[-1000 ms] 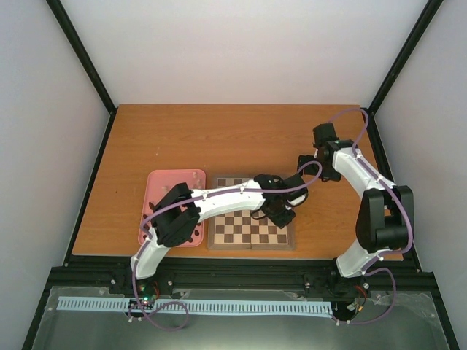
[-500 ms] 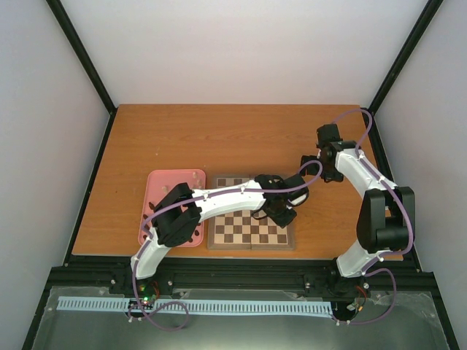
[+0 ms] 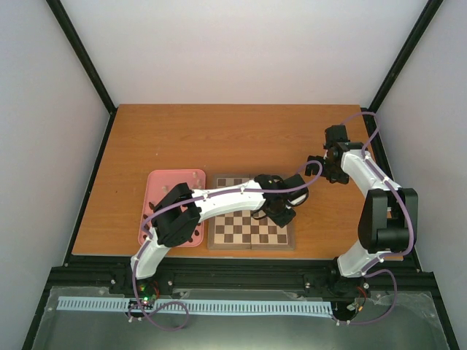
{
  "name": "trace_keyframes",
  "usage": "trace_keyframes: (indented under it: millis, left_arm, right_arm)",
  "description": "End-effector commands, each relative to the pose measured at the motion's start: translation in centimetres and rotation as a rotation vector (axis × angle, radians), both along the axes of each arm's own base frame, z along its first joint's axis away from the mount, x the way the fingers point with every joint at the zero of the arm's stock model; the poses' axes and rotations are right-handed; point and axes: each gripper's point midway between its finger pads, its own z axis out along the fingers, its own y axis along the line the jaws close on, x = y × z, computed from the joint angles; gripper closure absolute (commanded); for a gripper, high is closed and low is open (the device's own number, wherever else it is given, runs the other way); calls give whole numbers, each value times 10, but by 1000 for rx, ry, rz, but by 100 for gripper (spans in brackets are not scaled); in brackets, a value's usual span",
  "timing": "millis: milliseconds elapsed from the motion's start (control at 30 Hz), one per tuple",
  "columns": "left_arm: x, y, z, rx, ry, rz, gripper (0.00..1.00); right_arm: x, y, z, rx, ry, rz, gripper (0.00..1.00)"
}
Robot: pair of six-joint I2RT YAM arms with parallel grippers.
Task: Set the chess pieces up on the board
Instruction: Place the chess piece on the chessboard.
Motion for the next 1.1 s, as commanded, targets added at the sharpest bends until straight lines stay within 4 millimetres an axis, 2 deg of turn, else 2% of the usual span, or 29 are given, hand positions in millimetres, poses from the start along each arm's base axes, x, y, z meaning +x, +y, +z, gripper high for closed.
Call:
trace_keyframes:
  millis: [0, 167, 733, 1067]
  left_arm:
    - [-7, 15, -1, 58, 11, -13, 99]
    - [-13, 15, -2, 58, 38, -37, 99]
    - [-13, 8, 1, 48, 47, -60, 72]
    - [-9, 0, 9, 24, 33, -62, 65]
  right_arm:
    - [2, 2, 8, 21, -30, -6, 0]
    - [0, 2, 7, 23, -27, -5, 0]
    - [0, 3, 5, 32, -23, 0, 0]
    - [0, 3, 7, 34, -28, 2, 0]
